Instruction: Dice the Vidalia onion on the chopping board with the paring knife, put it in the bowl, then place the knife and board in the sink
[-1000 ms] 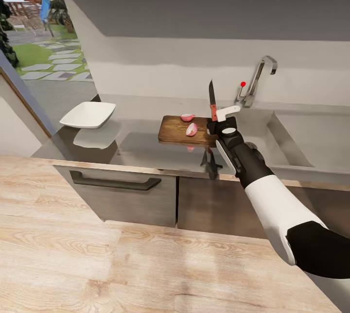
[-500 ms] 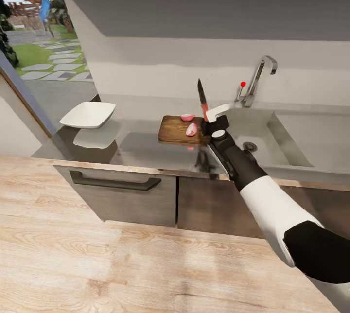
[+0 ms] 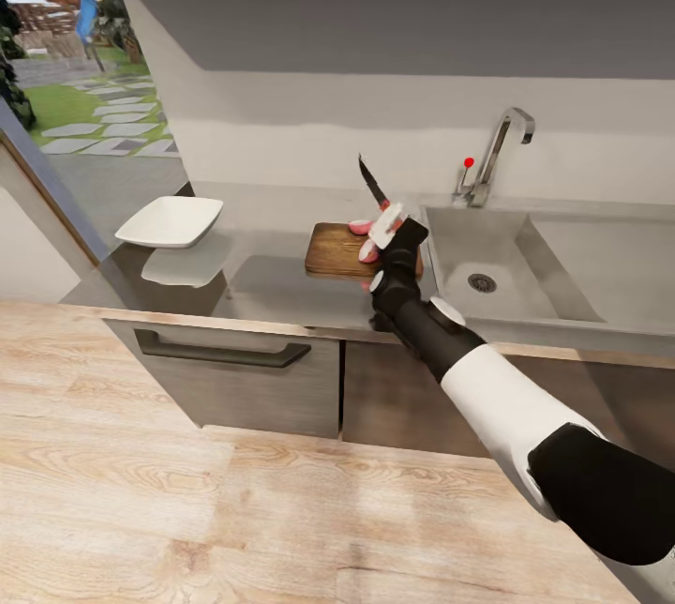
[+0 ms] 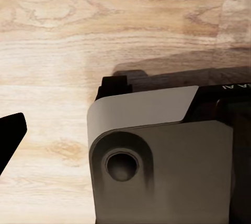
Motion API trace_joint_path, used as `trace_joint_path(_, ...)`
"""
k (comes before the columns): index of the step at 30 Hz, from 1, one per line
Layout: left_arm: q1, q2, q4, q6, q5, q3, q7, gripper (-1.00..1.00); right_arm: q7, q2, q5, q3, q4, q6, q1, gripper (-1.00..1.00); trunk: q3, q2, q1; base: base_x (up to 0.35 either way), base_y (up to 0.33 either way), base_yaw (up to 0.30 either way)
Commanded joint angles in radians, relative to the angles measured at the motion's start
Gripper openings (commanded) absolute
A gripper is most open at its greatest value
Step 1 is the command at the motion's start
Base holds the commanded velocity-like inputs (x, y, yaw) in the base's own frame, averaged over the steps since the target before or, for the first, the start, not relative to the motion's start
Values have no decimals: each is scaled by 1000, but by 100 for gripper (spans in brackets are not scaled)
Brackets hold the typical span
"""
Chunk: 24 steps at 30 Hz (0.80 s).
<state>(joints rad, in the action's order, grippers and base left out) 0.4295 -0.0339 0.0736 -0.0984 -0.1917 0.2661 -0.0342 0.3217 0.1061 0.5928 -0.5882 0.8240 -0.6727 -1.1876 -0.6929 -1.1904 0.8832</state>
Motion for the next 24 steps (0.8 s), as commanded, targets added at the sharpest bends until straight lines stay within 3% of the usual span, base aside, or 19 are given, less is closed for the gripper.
trace_joint_path(1,1,-1,5,-8,-9,9,-1,100,3,3,21,-5,-11,-8,-1,-100,-1,-1,0,0,0,0)
trace_joint_path(4,1,0,5,-7,-9,9,-1,100,2,16,86,-9,-23,-10,-1,-100,-1,-1,0,0,0,0)
trace_joint_path(8,2,0,5,-7,-9,9,-1,100,2,25,134,-12,-28,-11,-1,-100,-1,-1,0,0,0,0)
trace_joint_path(16,2,0,5,-7,-9,9,-1,100,2,30,145,-24,-44,-13,-1,-100,-1,-1,0,0,0,0)
trace_joint_path(20,1,0,5,-6,-9,9,-1,100,3,55,145,-35,-112,-11,-1,-100,-1,-1,0,0,0,0)
trace_joint_path(24,1,0,5,-6,-9,9,-1,100,4,61,146,-38,-130,-11,-1,-100,-1,-1,0,0,0,0)
